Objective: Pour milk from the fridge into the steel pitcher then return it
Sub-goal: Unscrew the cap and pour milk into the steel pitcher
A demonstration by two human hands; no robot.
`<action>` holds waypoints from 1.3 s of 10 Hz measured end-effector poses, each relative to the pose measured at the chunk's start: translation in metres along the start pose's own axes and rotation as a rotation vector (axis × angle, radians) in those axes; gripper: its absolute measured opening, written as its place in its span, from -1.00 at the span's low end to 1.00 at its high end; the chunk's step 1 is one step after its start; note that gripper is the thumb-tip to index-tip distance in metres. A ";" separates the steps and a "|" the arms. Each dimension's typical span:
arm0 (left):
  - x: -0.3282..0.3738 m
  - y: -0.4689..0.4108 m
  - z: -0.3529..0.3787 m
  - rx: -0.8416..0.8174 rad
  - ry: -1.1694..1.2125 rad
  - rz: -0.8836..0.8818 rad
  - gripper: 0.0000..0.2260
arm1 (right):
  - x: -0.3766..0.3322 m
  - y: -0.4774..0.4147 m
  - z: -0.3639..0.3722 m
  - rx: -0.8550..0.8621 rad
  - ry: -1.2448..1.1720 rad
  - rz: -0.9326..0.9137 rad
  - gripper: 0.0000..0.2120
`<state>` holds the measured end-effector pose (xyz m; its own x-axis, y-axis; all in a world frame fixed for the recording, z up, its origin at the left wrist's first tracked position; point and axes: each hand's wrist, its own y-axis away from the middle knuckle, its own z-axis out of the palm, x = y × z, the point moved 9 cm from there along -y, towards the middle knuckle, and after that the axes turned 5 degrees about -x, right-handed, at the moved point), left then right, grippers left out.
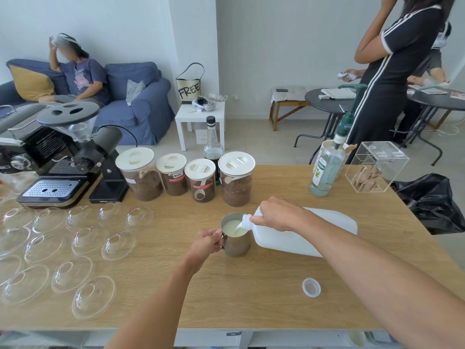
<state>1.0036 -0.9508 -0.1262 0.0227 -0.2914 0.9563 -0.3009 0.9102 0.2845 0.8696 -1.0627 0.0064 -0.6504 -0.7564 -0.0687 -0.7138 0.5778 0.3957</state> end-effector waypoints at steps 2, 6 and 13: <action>-0.001 0.000 -0.002 0.009 -0.011 0.003 -0.57 | -0.001 0.000 0.000 -0.003 0.011 0.001 -0.54; -0.003 -0.003 -0.001 0.000 -0.016 0.002 -0.57 | 0.001 -0.003 0.001 -0.006 0.044 0.014 -0.52; 0.001 0.000 0.000 -0.012 -0.039 0.001 -0.59 | -0.001 -0.001 0.000 -0.012 0.045 0.011 -0.53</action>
<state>1.0035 -0.9513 -0.1256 -0.0146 -0.3013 0.9534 -0.2893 0.9140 0.2844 0.8712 -1.0622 0.0061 -0.6458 -0.7632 -0.0228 -0.7032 0.5828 0.4073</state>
